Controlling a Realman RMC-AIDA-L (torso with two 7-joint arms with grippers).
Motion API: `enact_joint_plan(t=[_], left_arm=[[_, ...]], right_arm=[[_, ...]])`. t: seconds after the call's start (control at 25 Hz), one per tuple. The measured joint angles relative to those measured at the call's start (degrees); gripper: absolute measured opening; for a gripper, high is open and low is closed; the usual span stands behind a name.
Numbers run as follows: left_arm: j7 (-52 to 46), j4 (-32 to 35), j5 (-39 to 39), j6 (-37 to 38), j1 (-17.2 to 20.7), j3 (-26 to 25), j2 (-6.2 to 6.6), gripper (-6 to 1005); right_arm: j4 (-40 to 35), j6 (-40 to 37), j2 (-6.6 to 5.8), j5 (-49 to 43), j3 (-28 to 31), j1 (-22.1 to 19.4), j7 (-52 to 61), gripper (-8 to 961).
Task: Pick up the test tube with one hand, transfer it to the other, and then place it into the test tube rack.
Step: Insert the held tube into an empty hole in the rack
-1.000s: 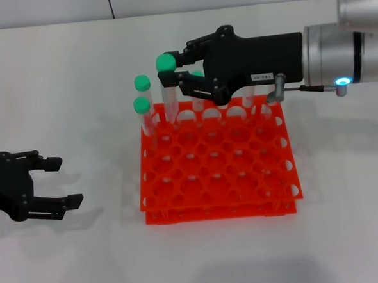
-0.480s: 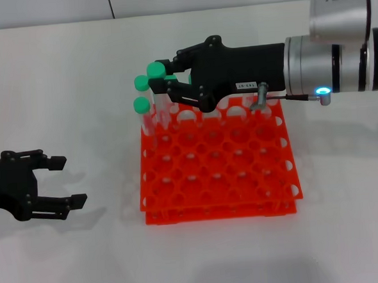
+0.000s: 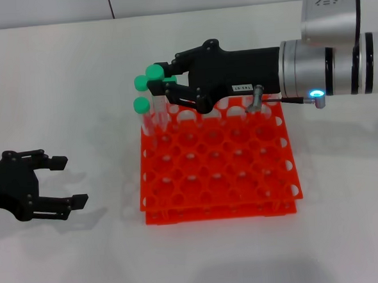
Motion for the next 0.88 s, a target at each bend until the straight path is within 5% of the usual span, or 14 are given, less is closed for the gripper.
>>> enact_joint_plan(t=[0.88], left_arm=[[0.6,-0.7,0.1,0.0,-0.4,0.0,-0.13,873]], right_arm=[[2.5,1.6,-0.09,0.0,-0.1,0.2,-1.0,252]])
